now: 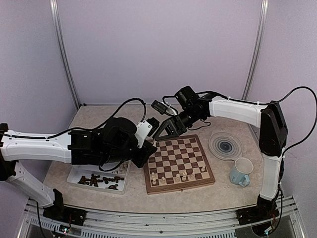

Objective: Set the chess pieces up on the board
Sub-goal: Pass from the left arm to the right

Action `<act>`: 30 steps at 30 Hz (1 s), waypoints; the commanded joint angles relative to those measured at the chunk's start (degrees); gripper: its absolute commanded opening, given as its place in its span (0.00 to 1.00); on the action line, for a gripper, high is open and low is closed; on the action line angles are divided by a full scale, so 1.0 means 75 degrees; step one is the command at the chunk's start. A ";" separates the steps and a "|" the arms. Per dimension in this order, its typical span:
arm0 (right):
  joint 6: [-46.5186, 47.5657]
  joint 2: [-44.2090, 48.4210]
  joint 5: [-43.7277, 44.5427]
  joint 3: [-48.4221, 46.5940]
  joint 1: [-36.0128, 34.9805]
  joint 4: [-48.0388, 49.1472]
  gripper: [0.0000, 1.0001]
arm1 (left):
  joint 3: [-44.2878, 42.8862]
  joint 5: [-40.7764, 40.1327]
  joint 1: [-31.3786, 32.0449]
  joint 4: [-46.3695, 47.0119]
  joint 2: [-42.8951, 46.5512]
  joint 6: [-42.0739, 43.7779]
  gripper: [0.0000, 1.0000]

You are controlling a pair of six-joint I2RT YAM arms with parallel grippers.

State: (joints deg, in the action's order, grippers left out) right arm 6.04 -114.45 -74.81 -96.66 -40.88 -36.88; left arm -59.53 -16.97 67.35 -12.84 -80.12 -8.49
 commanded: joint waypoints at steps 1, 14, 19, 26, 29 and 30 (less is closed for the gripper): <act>0.0131 0.0049 -0.0105 0.0082 -0.0056 -0.0133 0.27 | -0.0266 -0.0108 0.0052 0.0123 -0.0109 0.0109 0.15; 0.0501 0.0076 0.0410 0.0015 -0.0056 -0.0264 0.00 | -0.0087 -0.0289 0.0043 0.0177 -0.0069 0.0037 0.15; 0.0701 0.0352 0.1182 -0.0201 0.0008 -0.0258 0.00 | 0.0120 -0.0214 0.0031 0.0301 -0.0084 -0.0034 0.15; 0.0653 0.0688 0.1572 -0.0506 0.0619 -0.0260 0.00 | 0.0364 -0.0166 0.0003 0.0357 -0.0143 -0.0121 0.19; 0.0750 0.0868 0.1734 -0.0398 0.0854 -0.0294 0.00 | 0.0510 -0.0095 -0.0063 0.0446 -0.0101 -0.0188 0.18; 0.0785 0.0941 0.1803 -0.0330 0.0919 -0.0298 0.00 | 0.0562 -0.0043 -0.0090 0.0492 -0.0080 -0.0208 0.18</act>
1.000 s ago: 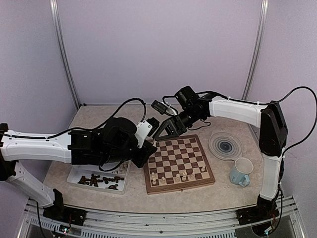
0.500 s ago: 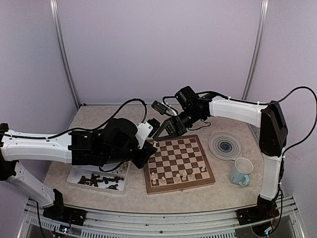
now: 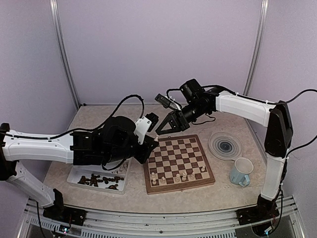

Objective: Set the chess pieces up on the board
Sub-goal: Pass from the left arm to the right, then place the bishop on c1.

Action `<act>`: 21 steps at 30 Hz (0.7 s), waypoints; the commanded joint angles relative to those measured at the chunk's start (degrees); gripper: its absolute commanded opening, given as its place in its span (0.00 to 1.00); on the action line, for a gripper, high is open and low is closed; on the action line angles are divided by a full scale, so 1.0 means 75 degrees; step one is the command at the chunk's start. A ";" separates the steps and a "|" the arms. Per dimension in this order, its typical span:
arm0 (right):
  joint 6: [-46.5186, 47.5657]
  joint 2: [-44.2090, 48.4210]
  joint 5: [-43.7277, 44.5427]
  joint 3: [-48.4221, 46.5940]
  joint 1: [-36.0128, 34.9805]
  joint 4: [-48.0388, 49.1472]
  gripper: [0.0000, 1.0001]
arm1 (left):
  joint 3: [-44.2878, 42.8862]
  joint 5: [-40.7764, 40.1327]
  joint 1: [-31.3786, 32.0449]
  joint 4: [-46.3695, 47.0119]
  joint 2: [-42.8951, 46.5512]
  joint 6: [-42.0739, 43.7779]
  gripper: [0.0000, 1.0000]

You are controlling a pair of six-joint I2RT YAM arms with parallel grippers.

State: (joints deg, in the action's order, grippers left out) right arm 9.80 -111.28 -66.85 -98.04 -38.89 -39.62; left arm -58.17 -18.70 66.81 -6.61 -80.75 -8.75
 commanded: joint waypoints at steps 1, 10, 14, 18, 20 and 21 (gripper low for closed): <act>0.0327 0.0600 0.0805 -0.0057 0.0727 0.0070 0.00 | 0.0445 0.0236 -0.0049 -0.0288 0.0041 -0.0185 0.18; 0.0305 0.1017 0.0874 0.0578 0.1072 0.0310 0.00 | 0.0713 0.0602 -0.0188 0.0059 0.0109 -0.0117 0.19; 0.0290 0.0905 0.0808 0.0520 0.1085 0.0291 0.00 | 0.0685 0.0709 -0.0208 0.0155 0.0021 -0.0113 0.18; 0.0728 0.1006 0.1223 0.0636 0.1098 0.0074 0.00 | 0.0669 0.0591 -0.0450 0.0063 0.0006 -0.0500 0.18; 0.1098 0.1225 0.1653 0.0866 0.1088 0.0006 0.00 | 0.0703 0.0671 -0.0766 -0.0016 0.0086 -0.0868 0.19; 0.1282 0.1369 0.1922 0.1043 0.1079 -0.0011 0.00 | 0.0757 0.0717 -0.0961 -0.0045 0.0155 -0.1038 0.19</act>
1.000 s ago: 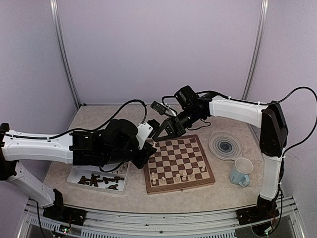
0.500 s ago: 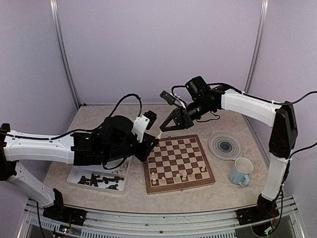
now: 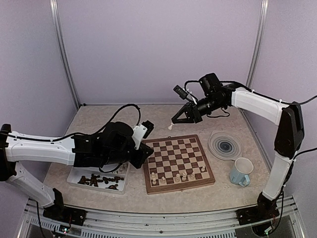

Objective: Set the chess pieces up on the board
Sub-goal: Place the bishop on c1.

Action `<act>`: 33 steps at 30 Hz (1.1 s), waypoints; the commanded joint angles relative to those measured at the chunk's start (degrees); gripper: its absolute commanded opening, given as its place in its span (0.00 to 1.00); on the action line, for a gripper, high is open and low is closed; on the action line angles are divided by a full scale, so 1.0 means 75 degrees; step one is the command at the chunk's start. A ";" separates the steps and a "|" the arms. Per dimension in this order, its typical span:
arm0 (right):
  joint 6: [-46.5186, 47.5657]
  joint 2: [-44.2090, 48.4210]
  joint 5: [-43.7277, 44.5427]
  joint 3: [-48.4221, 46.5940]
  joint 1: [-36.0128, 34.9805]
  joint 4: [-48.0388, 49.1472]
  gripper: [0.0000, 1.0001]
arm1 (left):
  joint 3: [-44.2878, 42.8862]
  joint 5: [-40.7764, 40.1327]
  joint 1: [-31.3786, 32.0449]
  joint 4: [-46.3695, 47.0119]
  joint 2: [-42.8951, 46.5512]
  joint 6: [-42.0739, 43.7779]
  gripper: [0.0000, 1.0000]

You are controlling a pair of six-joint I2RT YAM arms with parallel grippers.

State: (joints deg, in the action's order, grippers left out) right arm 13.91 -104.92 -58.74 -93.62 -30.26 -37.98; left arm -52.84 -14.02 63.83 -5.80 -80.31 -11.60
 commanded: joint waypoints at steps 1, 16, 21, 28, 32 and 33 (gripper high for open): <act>0.0947 0.0671 0.1097 0.0651 -0.0092 -0.0224 0.00 | 0.0084 0.0146 -0.0771 -0.0187 0.0199 -0.0830 0.19; 0.2734 0.2194 0.3994 0.3061 -0.2080 0.0380 0.00 | 0.0533 0.0962 -0.2183 0.0434 0.0778 -0.1719 0.19; 0.2919 0.1733 0.4295 0.3132 -0.2888 0.0506 0.00 | 0.0535 0.1007 -0.2183 0.0434 0.0732 -0.1815 0.19; 0.3058 0.1371 0.4931 0.3472 -0.3550 0.0786 0.00 | 0.0609 0.0901 -0.2183 0.0431 0.1009 -0.1855 0.20; 0.3079 0.1211 0.5094 0.3563 -0.3714 0.0843 0.00 | 0.0675 0.0874 -0.2183 0.0424 0.1064 -0.1864 0.20; 0.3064 0.1186 0.5112 0.3575 -0.3731 0.0865 0.00 | 0.0684 0.0868 -0.2183 0.0425 0.1064 -0.1874 0.20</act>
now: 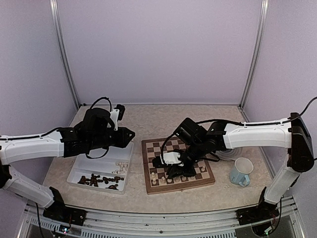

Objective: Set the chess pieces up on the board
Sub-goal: Place the bishop on c1.

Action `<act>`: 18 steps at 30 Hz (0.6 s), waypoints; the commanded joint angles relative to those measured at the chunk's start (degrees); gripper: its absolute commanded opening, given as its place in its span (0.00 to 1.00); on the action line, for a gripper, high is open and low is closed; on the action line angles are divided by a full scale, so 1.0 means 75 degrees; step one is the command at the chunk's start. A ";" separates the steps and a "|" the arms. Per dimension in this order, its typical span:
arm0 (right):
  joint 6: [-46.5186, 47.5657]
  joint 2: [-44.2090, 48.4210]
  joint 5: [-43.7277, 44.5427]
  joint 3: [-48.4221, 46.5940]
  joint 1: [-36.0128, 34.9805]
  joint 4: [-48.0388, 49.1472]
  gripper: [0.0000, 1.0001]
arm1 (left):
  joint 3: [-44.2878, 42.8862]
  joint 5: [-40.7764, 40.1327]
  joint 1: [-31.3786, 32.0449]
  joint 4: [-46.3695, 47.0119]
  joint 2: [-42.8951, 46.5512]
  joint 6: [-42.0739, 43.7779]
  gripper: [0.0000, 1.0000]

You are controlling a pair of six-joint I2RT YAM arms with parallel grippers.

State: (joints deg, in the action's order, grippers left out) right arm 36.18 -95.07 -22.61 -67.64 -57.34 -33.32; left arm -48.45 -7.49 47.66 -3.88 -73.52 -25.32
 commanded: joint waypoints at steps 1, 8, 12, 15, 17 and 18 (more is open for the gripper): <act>0.0082 -0.0157 0.0315 0.0122 -0.0140 0.0275 0.00 | 0.0123 0.0000 -0.0026 0.0172 0.0163 -0.0054 0.20; -0.0054 -0.0438 0.0638 0.0095 -0.0147 0.0491 0.00 | 0.0211 -0.0054 -0.0026 0.0154 0.0250 -0.0076 0.20; -0.0063 -0.0547 0.0573 0.0100 -0.0147 0.0515 0.00 | 0.0218 -0.0147 -0.0046 0.0053 0.0306 -0.0046 0.20; -0.0042 -0.0545 0.0563 0.0157 -0.0147 0.0529 0.00 | 0.0233 -0.0149 -0.0050 0.0026 0.0353 -0.0036 0.20; -0.0023 -0.0549 0.0574 0.0174 -0.0147 0.0529 0.00 | 0.0255 -0.0150 -0.0062 0.0039 0.0373 -0.0046 0.21; -0.0013 -0.0555 0.0577 0.0187 -0.0147 0.0523 0.00 | 0.0260 -0.0161 -0.0062 0.0047 0.0379 -0.0052 0.21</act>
State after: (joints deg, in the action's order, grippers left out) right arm 36.16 -98.50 -18.55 -67.31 -57.80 -30.11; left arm -47.27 -7.94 47.64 -3.86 -72.10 -25.58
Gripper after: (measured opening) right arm 0.066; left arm 0.206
